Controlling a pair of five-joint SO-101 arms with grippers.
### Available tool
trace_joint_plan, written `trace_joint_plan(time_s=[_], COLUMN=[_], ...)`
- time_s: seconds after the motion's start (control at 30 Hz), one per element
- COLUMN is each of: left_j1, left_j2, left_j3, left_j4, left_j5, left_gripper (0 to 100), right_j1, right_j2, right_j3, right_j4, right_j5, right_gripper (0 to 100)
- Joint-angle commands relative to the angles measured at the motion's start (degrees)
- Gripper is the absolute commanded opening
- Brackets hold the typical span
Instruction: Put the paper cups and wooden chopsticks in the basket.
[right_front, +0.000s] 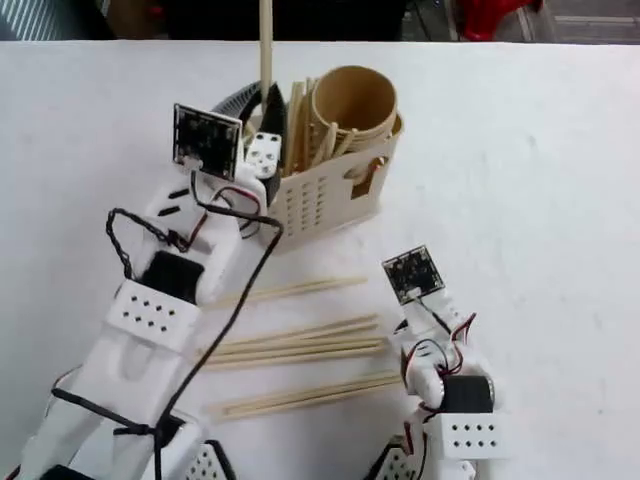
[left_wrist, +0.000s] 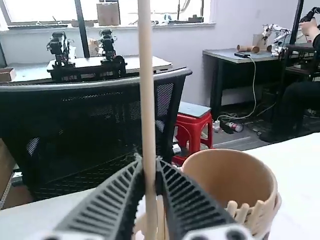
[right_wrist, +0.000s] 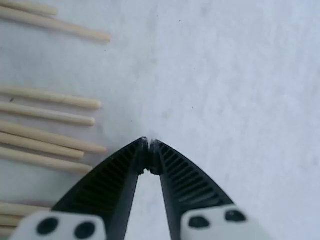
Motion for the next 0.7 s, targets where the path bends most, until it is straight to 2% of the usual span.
trace_joint_plan(time_s=[0.0,0.1,0.67], left_j1=[-0.66,-0.57,-0.57], left_j2=[-0.04,-0.04,-0.57], left_j3=[-0.18,-0.18,-0.35], left_j4=[-1.23,-1.23,-1.14], left_j5=[0.88,0.97,0.79], left_gripper=[4,7,7], right_j1=[-0.22,-0.22,-0.22], right_j2=[-0.4,-0.4,-0.4], right_j3=[-0.44,-0.44,-0.44], right_j4=[-1.19,-1.19,-1.19], right_j5=[0.53,0.53,0.53], right_gripper=[1.8,1.8,1.8])
